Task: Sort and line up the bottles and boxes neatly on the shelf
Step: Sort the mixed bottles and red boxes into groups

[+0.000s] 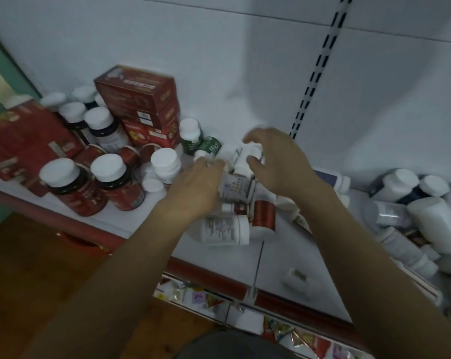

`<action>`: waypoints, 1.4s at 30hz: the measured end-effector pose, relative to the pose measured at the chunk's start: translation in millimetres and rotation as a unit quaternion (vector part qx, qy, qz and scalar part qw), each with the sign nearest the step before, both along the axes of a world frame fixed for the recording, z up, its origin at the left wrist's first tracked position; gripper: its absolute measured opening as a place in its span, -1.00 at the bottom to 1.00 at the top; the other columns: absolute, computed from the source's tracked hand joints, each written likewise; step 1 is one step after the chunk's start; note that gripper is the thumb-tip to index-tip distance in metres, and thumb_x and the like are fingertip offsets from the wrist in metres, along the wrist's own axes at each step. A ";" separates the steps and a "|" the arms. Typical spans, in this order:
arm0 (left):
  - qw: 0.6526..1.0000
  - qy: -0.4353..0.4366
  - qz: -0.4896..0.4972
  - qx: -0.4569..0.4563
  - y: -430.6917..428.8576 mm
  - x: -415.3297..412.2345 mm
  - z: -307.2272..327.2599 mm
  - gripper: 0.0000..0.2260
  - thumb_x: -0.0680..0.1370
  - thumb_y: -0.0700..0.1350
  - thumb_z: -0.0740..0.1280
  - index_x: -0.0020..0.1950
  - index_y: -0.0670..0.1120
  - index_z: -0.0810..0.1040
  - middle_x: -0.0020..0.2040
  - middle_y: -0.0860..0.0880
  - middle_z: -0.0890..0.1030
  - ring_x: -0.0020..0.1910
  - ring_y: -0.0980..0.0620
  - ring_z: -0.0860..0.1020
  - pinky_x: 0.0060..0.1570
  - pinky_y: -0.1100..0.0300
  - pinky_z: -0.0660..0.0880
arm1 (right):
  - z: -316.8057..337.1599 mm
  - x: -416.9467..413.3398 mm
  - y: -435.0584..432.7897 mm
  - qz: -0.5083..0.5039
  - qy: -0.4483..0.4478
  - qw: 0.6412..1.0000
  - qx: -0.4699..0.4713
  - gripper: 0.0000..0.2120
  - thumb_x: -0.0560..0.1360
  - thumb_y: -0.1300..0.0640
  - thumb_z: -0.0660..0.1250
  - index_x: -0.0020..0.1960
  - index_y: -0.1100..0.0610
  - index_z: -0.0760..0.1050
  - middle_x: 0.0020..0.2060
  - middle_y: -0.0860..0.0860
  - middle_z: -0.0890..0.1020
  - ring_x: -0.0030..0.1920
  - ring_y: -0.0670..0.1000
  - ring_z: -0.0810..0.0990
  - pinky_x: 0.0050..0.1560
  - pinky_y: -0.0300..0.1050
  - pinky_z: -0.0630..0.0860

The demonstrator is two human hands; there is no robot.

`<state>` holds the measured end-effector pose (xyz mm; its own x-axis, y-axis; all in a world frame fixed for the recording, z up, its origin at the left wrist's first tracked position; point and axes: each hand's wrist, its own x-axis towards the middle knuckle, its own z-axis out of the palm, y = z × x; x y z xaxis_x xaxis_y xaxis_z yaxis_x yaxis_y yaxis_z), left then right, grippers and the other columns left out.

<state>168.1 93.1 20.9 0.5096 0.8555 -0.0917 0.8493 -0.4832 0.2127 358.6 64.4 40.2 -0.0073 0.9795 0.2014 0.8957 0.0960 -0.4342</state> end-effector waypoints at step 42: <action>0.823 -0.450 -0.193 -0.288 -139.1 252.2 60.1 -0.71 0.64 0.15 0.24 -0.01 -0.06 0.53 -0.31 0.13 0.56 -0.37 0.22 0.48 -0.37 0.35 0.39 | 72.2 192.4 -319.2 -0.437 0.145 0.857 0.232 -0.84 0.52 -0.06 0.45 0.07 -0.08 0.57 -0.40 -0.01 0.51 -0.38 -0.09 0.47 -0.30 -0.19 0.40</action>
